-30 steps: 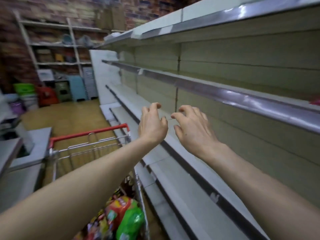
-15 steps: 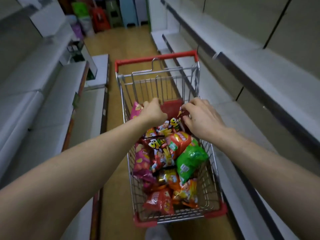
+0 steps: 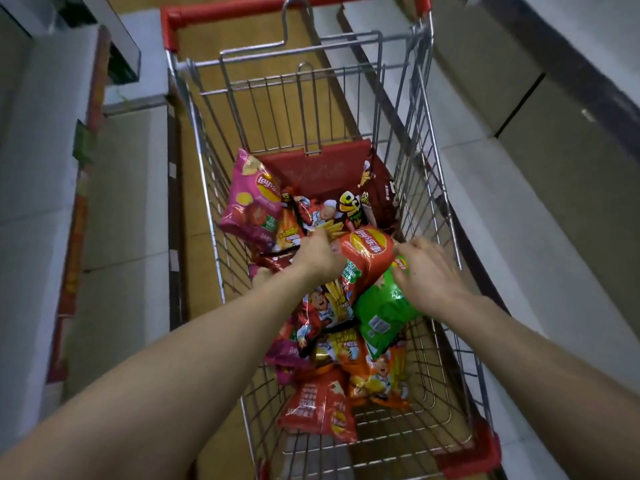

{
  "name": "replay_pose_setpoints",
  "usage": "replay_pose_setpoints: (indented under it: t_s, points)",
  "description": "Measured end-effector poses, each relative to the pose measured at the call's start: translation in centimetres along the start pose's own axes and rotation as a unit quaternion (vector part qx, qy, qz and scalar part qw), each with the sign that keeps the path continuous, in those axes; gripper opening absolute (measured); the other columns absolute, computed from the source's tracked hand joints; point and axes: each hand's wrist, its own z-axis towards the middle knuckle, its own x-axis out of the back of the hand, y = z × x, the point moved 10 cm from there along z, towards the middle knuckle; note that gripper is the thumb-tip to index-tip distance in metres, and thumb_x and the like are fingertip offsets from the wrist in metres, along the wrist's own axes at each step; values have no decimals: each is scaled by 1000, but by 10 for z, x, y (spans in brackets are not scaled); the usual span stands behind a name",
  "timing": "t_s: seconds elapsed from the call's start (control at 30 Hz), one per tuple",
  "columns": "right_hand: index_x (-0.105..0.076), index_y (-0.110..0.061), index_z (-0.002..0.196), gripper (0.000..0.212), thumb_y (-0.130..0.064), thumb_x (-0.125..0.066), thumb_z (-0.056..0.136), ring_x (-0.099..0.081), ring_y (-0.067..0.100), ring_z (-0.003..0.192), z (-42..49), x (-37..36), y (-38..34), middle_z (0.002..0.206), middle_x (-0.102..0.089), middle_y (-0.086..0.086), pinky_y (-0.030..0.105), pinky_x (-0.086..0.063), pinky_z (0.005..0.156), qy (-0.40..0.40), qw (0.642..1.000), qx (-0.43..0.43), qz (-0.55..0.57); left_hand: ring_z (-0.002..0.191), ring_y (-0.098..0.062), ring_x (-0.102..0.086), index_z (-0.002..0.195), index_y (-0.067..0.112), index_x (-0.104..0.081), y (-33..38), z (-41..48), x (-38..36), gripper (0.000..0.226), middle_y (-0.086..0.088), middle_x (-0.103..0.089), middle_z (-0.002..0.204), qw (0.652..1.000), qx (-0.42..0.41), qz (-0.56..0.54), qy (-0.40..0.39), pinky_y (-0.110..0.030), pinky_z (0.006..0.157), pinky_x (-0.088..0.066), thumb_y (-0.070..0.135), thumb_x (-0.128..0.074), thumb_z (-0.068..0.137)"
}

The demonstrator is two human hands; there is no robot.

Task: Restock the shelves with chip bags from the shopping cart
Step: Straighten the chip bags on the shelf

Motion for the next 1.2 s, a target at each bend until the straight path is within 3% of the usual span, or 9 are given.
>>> replay_pose_setpoints:
  t_s: [0.27, 0.4, 0.53, 0.7, 0.8, 0.9, 0.97, 1.0, 1.2]
  points:
    - [-53, -11, 130, 34, -27, -47, 101, -51, 26, 119, 34, -76, 18, 132, -48, 9, 37, -44, 96, -56, 992, -59, 93, 118, -29, -55, 142, 12, -39, 16, 66, -47, 57, -12, -53, 134, 994, -47, 73, -58, -40, 98, -49, 23, -60, 91]
    - [-57, -9, 121, 30, -28, -50, 99, -58, 29, 106, 52, -112, 17, 116, -61, 11, 34, -47, 87, -92, 968, -124, 199, 112, -29, -58, 142, 11, -40, 4, 98, -51, 53, -10, -56, 132, 992, -26, 103, -66, -39, 95, -50, 28, -55, 94]
    - [-57, -5, 115, 37, -37, -52, 97, -58, 27, 92, 63, -141, 22, 107, -62, 10, 29, -44, 75, -100, 903, -237, 344, 118, -29, -54, 138, 9, -46, -10, 121, -56, 57, -11, -55, 132, 987, 2, 120, -105, -37, 100, -46, 46, -52, 95]
    - [-44, -7, 136, 69, -55, -56, 88, -56, 32, 116, 71, -173, 21, 129, -57, 13, 39, -43, 102, -87, 800, -333, 492, 126, -30, -49, 141, 11, -46, -21, 132, -66, 70, -11, -51, 139, 980, 48, 116, -152, -38, 107, -37, 62, -39, 94]
    - [-39, -10, 139, 81, -59, -63, 80, -57, 32, 116, 77, -183, 24, 130, -58, 11, 47, -45, 103, -72, 755, -361, 543, 125, -30, -50, 139, 12, -46, -22, 135, -68, 72, -9, -52, 139, 976, 71, 95, -184, -37, 101, -38, 66, -38, 92]
    - [-37, -9, 141, 77, -50, -69, 84, -61, 24, 99, 79, -187, 30, 121, -60, 8, 35, -53, 79, -65, 703, -375, 601, 126, -28, -49, 139, 11, -46, -17, 134, -67, 67, -7, -49, 140, 975, 85, 58, -199, -31, 87, -34, 61, -38, 95]
    - [-40, -10, 140, 80, -53, -71, 80, -62, 17, 84, 76, -185, 29, 117, -62, 7, 27, -48, 61, -76, 674, -377, 630, 127, -27, -48, 139, 10, -45, -14, 135, -61, 71, -8, -48, 142, 975, 89, 46, -197, -31, 85, -33, 63, -43, 92]
    - [-42, -10, 139, 82, -57, -71, 78, -63, 17, 82, 74, -183, 27, 115, -64, 7, 27, -47, 59, -80, 664, -380, 639, 124, -27, -50, 139, 10, -44, -13, 135, -58, 74, -8, -49, 141, 975, 88, 45, -199, -31, 85, -33, 65, -47, 89]
    - [-52, -16, 131, 90, -73, -71, 64, -73, 28, 84, 73, -176, 14, 99, -74, 11, 45, -59, 79, -107, 601, -358, 706, 102, -24, -64, 125, 13, -57, -13, 125, -49, 86, -9, -64, 122, 960, 87, 53, -262, -34, 89, -50, 75, -63, 66]
